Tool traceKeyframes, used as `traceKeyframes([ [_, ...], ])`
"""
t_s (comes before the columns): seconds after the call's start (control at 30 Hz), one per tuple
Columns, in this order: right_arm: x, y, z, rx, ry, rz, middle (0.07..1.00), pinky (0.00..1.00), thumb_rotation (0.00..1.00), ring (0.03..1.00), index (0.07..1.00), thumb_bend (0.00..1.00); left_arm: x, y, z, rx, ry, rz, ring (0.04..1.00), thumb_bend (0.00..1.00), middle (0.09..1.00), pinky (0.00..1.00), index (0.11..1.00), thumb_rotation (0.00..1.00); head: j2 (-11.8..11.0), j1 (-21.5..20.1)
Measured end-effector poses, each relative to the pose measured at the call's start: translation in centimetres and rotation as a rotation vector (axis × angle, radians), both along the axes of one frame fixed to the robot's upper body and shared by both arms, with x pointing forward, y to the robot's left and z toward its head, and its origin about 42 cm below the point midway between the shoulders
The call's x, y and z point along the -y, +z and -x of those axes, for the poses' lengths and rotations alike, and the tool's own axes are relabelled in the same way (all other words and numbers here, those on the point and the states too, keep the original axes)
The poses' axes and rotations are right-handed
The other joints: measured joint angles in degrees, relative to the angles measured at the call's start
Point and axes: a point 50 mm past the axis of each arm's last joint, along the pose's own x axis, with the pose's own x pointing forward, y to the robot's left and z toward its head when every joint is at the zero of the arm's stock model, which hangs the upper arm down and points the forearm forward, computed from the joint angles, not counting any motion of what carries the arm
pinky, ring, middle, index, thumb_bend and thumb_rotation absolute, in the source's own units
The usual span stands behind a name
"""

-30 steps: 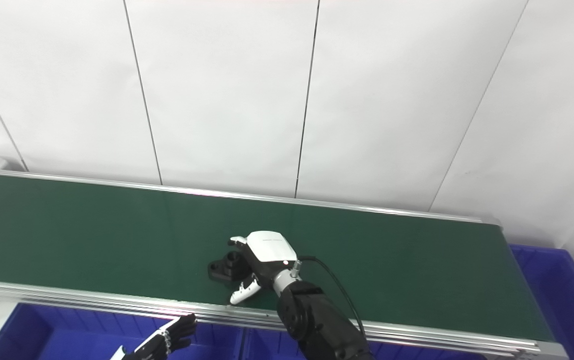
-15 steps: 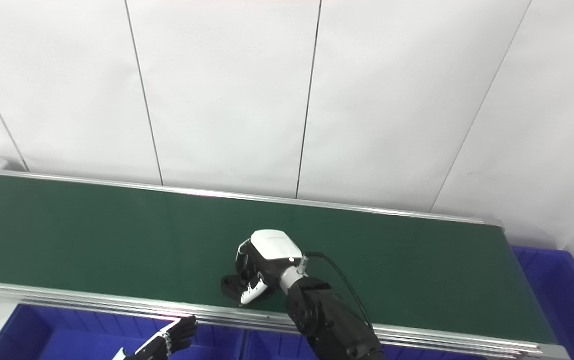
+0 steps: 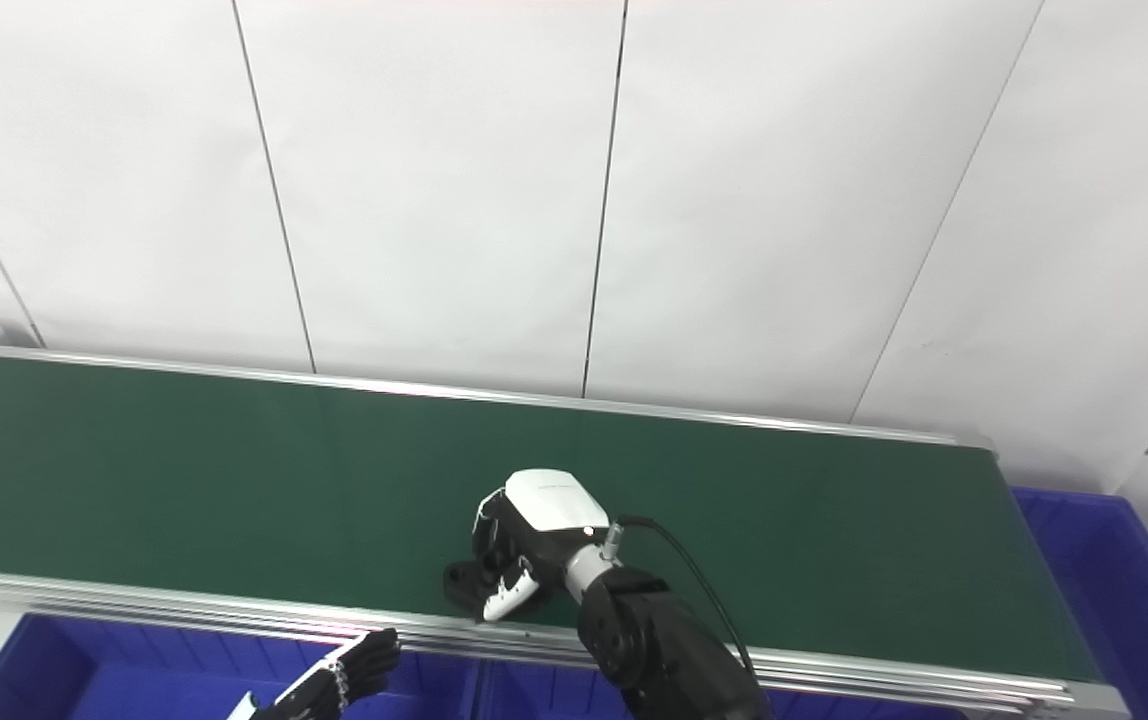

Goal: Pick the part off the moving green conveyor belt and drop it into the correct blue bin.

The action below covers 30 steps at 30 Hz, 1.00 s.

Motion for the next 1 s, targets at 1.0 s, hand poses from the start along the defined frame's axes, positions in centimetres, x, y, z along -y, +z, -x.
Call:
traceKeyframes([
  [1.0,10.2,1.7,16.4,-0.052,-0.358,-0.565,0.48,0.29,0.0,0.353,0.49,0.52,-0.1,1.5,0.2,0.053,0.011,0.002,0.941,0.67,0.943,0.94,0.925,0.47,9.0,2.5],
])
